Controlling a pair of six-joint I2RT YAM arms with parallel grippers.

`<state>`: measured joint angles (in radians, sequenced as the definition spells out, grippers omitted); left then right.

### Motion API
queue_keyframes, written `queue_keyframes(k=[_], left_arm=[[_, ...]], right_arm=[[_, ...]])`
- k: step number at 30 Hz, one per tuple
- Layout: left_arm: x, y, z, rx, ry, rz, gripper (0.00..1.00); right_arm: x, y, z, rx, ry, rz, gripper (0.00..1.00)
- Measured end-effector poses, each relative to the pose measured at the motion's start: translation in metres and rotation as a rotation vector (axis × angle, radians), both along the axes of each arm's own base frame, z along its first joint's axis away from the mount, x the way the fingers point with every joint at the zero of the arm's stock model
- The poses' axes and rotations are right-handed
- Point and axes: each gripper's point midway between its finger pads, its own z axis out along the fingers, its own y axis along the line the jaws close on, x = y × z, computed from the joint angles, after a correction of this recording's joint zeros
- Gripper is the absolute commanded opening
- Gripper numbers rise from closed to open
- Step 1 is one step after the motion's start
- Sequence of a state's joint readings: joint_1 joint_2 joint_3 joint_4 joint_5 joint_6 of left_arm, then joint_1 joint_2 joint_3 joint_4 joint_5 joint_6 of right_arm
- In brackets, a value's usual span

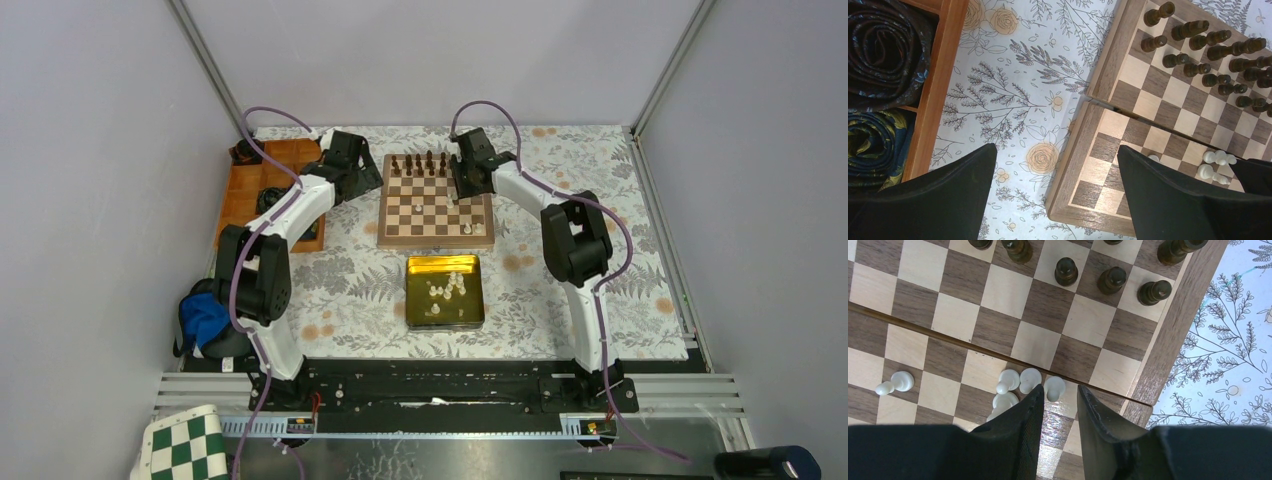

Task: Set up the chess pieces on the board
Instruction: Pick up the chess piece from the chessboard, then place the chess piece on the chessboard.

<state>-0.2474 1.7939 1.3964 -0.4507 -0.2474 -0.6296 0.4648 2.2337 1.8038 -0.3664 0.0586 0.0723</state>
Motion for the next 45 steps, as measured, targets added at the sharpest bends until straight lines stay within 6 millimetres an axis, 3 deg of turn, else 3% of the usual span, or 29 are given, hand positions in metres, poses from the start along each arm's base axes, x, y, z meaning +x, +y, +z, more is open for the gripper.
queue_keyframes(k=[13,21,35,45], left_arm=[[0.004,-0.001,-0.003,0.001,0.004,0.0,0.99],[0.004,-0.001,-0.002,0.001,0.003,0.0,0.99],[0.004,-0.001,-0.002,0.001,0.003,0.0,0.99],[0.004,-0.001,-0.002,0.001,0.003,0.0,0.99]], right_arm=[[0.005,0.001,-0.006,0.01,0.008,0.003,0.29],[0.007,0.002,-0.003,0.013,0.002,0.005,0.1],[0.007,0.0,-0.003,0.004,-0.006,0.002,0.04],[-0.011,-0.013,0.008,-0.012,-0.003,-0.007,0.03]])
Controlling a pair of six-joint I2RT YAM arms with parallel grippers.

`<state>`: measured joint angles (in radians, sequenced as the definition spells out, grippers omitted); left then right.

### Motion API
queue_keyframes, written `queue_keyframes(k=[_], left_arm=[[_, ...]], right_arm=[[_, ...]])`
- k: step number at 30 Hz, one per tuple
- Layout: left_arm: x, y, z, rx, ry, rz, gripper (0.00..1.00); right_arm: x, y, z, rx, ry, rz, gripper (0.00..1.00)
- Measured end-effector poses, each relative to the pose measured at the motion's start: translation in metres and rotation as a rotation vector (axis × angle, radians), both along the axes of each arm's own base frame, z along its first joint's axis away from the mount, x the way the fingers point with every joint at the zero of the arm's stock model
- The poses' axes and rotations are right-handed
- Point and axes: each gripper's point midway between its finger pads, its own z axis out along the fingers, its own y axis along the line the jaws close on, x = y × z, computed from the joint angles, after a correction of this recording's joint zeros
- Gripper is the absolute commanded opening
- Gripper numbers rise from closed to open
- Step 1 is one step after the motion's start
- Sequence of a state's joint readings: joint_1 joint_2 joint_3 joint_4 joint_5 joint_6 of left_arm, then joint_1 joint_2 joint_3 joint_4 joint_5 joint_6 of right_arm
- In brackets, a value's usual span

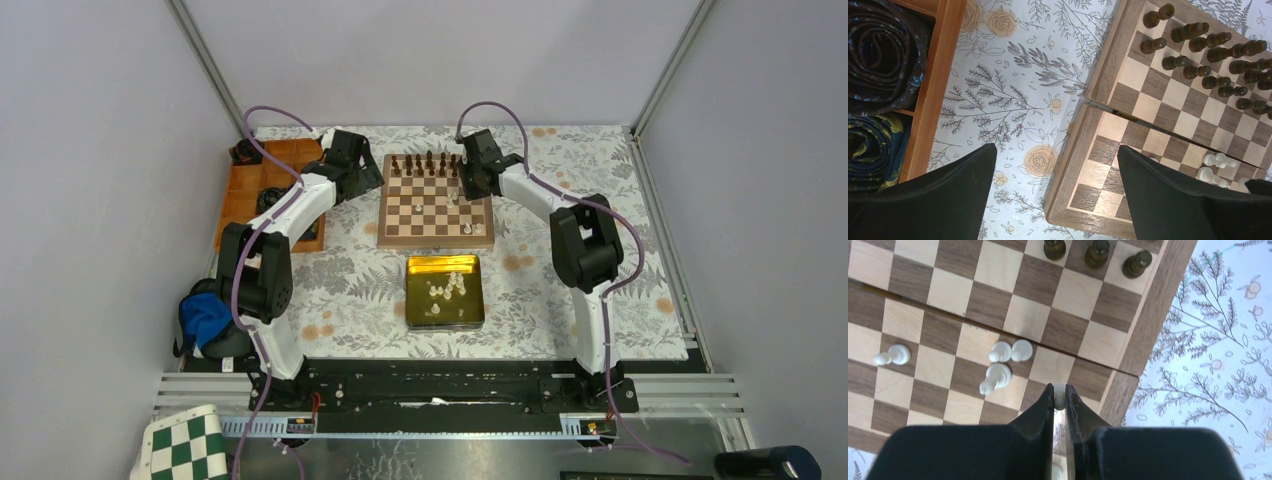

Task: Set up the chess pieces on the board
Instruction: Place the chess piece on the chessboard.

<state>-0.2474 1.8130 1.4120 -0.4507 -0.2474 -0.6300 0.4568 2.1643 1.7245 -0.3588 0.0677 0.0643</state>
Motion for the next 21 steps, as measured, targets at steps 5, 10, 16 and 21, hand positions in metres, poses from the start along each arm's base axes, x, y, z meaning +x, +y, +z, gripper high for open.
queue_keyframes(k=[5,10,16,21], left_arm=[[0.0,0.0,0.0,0.0,0.0,0.0,0.99],[0.0,-0.002,0.0,0.0,0.0,-0.003,0.98],[-0.001,-0.005,0.0,0.0,0.0,-0.011,0.98],[-0.002,-0.007,0.0,0.0,0.0,-0.014,0.98]], right_arm=[[-0.013,-0.007,0.007,-0.002,0.003,-0.001,0.03],[-0.025,-0.012,0.01,-0.004,0.011,-0.002,0.02],[-0.038,-0.018,0.003,-0.013,0.039,-0.008,0.03],[-0.044,-0.021,-0.005,-0.018,0.058,-0.013,0.03]])
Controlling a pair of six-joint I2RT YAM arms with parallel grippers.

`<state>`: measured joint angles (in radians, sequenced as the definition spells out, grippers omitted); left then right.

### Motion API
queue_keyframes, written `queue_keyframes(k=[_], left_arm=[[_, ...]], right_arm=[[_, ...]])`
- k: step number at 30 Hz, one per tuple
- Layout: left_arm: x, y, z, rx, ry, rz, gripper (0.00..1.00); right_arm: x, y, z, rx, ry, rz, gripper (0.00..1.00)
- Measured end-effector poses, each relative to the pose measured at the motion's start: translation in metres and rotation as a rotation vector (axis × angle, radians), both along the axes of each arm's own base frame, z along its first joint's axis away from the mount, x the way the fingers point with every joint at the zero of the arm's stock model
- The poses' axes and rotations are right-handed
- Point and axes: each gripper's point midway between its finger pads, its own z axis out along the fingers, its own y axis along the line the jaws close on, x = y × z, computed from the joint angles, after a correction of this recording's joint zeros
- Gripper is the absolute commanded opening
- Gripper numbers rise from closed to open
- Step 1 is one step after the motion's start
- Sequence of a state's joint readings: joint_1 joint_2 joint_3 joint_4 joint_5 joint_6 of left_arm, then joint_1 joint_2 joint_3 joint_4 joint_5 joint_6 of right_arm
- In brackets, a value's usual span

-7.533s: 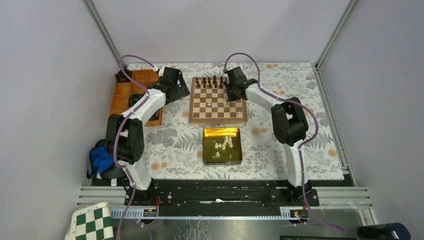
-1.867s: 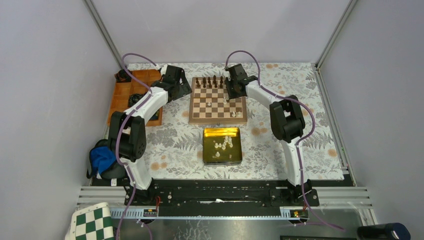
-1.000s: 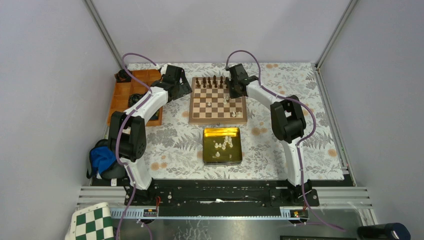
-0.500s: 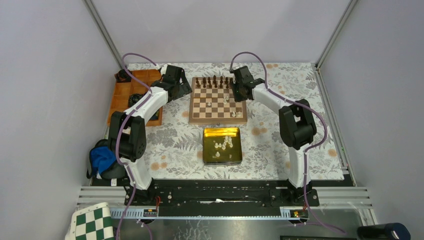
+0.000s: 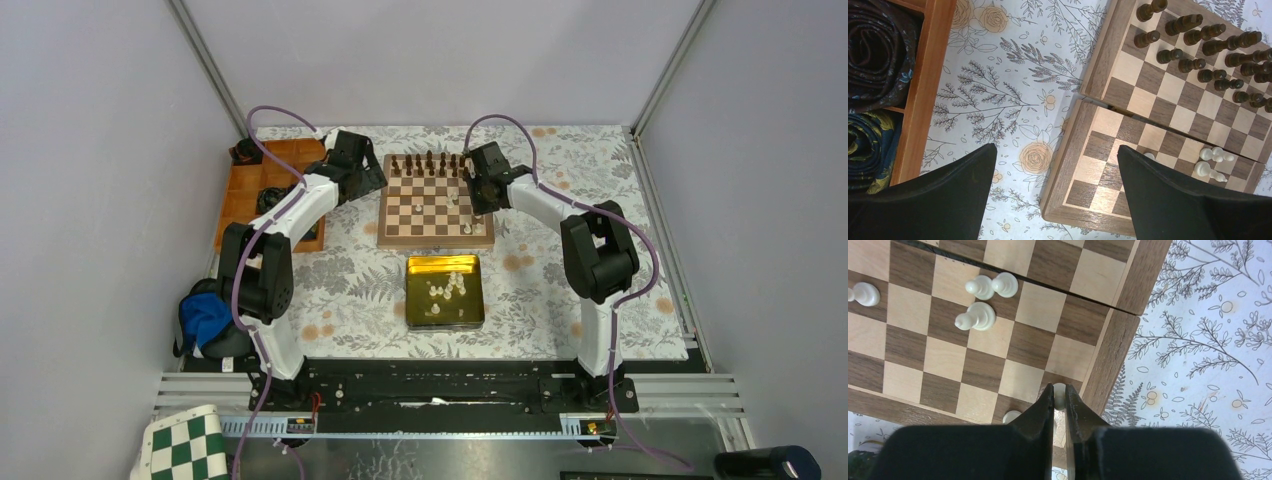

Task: Set up the chess pieces on the board
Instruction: Place the chess piece on the chessboard.

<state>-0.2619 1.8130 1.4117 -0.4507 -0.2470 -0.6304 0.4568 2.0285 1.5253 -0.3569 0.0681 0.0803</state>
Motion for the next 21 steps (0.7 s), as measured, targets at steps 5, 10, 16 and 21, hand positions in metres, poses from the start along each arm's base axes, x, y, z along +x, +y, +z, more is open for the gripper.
queue_keyframes(k=[5,10,16,21], left_arm=[[0.0,0.0,0.0,0.0,0.0,0.0,0.98],[0.0,0.0,0.0,0.0,0.0,0.0,0.98],[0.0,0.0,0.0,0.0,0.0,0.0,0.98],[0.0,0.0,0.0,0.0,0.0,0.0,0.98]], right_arm=[[-0.0044,-0.0019,-0.0057,-0.003,0.015,-0.005,0.03],[-0.0059,-0.0026,-0.0077,-0.005,0.02,-0.007,0.03],[-0.0063,-0.0026,-0.0081,-0.004,0.022,-0.009,0.08],[-0.0063,-0.0024,-0.0081,-0.002,0.022,-0.011,0.3]])
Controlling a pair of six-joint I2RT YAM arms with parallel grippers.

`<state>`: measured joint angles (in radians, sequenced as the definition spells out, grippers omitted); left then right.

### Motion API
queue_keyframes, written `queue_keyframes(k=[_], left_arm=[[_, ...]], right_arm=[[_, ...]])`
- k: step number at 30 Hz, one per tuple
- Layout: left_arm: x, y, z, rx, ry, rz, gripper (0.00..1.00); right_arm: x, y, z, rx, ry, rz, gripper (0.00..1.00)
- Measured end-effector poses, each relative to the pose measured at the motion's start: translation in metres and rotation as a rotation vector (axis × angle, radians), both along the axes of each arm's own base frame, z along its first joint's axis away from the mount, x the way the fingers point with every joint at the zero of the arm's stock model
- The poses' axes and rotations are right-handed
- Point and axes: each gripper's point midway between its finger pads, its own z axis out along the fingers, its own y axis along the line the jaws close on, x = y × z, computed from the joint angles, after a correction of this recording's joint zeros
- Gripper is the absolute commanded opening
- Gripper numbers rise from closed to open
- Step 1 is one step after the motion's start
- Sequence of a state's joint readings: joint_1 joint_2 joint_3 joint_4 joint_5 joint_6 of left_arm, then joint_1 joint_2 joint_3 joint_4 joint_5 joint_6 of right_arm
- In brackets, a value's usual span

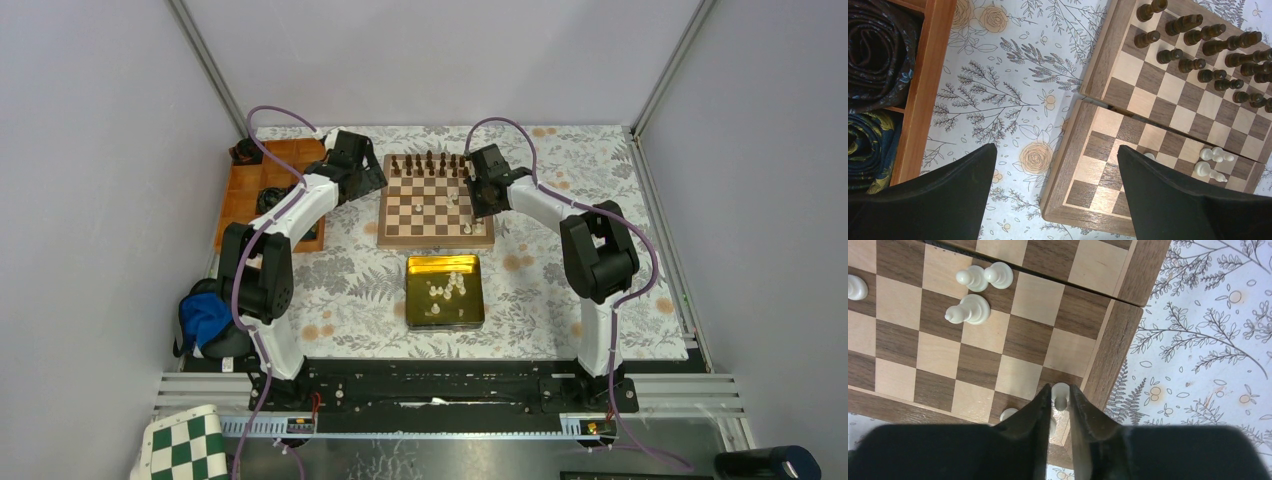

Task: Set up the chess pieces on the board
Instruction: Place the chess piece on the chessboard.

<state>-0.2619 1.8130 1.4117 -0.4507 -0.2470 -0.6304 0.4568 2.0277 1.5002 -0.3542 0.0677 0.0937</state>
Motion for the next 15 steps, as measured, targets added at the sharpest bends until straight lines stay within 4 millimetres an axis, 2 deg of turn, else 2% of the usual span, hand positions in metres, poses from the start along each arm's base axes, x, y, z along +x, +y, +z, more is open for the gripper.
queue_keyframes(k=[2,5,15], left_arm=[[0.0,-0.0002,0.0,0.0,0.0,0.0,0.98],[0.0,-0.0002,0.0,0.0,0.0,0.0,0.98],[-0.0002,-0.0007,0.0,0.0,0.0,-0.002,0.98]], right_arm=[[0.0,0.0001,0.0,0.001,0.0,-0.002,0.34],[-0.0001,0.0002,0.0,0.002,0.001,-0.004,0.36],[0.002,0.0012,0.0045,0.004,-0.004,-0.003,0.37]])
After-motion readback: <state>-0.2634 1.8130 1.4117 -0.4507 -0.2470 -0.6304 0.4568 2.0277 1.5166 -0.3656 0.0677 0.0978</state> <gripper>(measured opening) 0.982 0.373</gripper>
